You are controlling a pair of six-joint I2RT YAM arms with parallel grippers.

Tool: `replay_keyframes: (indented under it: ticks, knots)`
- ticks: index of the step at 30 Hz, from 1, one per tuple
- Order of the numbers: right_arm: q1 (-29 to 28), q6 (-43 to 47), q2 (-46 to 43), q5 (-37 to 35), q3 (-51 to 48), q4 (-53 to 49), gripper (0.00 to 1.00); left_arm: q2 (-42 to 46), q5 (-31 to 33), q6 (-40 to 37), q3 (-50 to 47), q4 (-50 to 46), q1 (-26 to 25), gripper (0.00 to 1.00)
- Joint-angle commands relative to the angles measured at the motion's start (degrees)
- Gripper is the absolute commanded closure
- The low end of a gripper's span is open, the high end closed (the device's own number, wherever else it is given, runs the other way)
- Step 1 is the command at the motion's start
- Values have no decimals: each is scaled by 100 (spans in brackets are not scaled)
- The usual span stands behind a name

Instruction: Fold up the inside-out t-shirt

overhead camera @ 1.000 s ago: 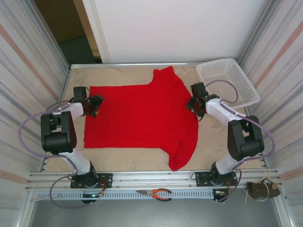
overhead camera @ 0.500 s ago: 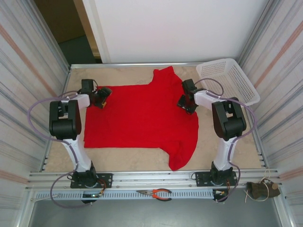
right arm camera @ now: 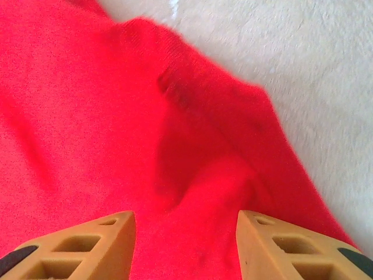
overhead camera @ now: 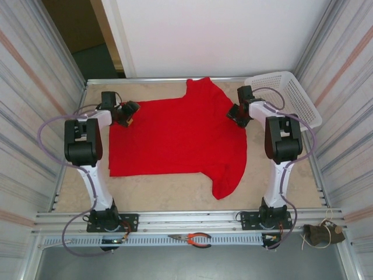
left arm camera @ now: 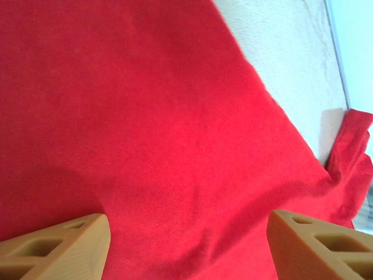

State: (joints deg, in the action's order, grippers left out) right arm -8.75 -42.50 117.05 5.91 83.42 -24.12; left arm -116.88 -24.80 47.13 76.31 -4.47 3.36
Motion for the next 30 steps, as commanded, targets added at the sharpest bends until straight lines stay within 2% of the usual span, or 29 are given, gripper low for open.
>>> replay_keyframes:
  ticks: [1, 6, 13, 21, 25, 30]
  knots:
    - [-136, 303, -1223, 236, -321, -202, 52, 654, -524, -343, 129, -186, 24, 28]
    - [-574, 341, -2818, -303, -1532, -562, 52, 1955, -807, -437, -624, -410, 94, 27]
    - [-1586, 140, -4530, -1123, -3114, -1230, 51, 4161, -634, -489, -2450, -897, 273, 26]
    - [-2488, -531, -5407, -1136, -4349, -1567, 54, 6260, -519, -794, -3797, -1911, 756, 25]
    - [-3196, -1004, -5605, -1286, -4664, -1662, 56, 6761, -514, -829, -4033, -2191, 838, 25]
    - [-4155, -1588, -5599, -1664, -4738, -1987, 58, 6830, -605, -826, -4107, -2301, 851, 25]
